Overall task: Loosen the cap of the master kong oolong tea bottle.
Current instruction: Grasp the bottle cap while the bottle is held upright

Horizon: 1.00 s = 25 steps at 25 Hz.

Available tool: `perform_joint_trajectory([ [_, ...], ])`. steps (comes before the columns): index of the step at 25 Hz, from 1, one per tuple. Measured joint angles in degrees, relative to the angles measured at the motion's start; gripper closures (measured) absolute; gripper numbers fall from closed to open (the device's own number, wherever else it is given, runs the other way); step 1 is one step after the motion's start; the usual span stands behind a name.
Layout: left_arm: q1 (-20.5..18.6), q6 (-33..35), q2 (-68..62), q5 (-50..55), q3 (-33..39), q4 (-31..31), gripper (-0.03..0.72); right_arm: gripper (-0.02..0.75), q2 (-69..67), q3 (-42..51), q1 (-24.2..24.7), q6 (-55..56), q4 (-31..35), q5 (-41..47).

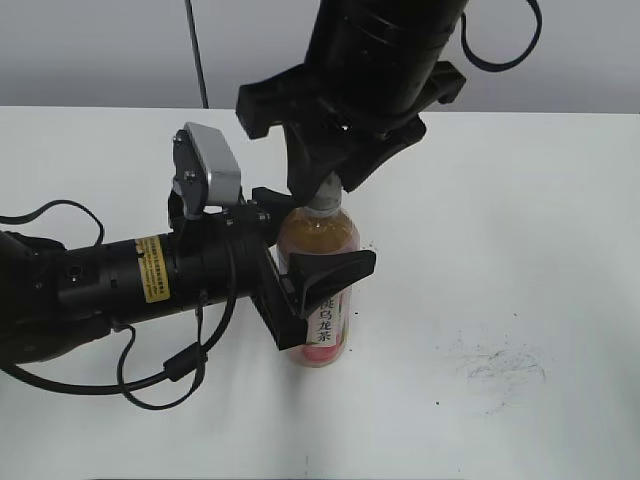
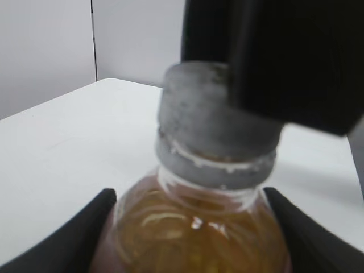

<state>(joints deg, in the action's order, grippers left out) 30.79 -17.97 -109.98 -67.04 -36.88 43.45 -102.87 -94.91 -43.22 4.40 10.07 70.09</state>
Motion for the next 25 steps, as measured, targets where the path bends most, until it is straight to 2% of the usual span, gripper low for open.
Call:
perform_joint_trajectory([
  [4,0.0,-0.05,0.0,0.0,0.0,-0.07,0.24,0.479,-0.24,-0.07,0.0,-2.44,-0.52,0.19],
  [10,0.0,-0.16,0.0,0.0,0.0,-0.19,0.24,0.475,-0.27,-0.17,0.0,-4.03,-0.56,0.19],
  [17,0.0,-0.16,0.0,0.0,0.0,-0.19,0.24,0.402,-0.38,-0.17,0.0,-4.09,0.53,0.19],
  [25,0.0,-0.12,0.0,0.0,0.0,-0.19,0.24,0.407,-1.13,-0.17,0.0,-4.4,0.42,0.23],
])
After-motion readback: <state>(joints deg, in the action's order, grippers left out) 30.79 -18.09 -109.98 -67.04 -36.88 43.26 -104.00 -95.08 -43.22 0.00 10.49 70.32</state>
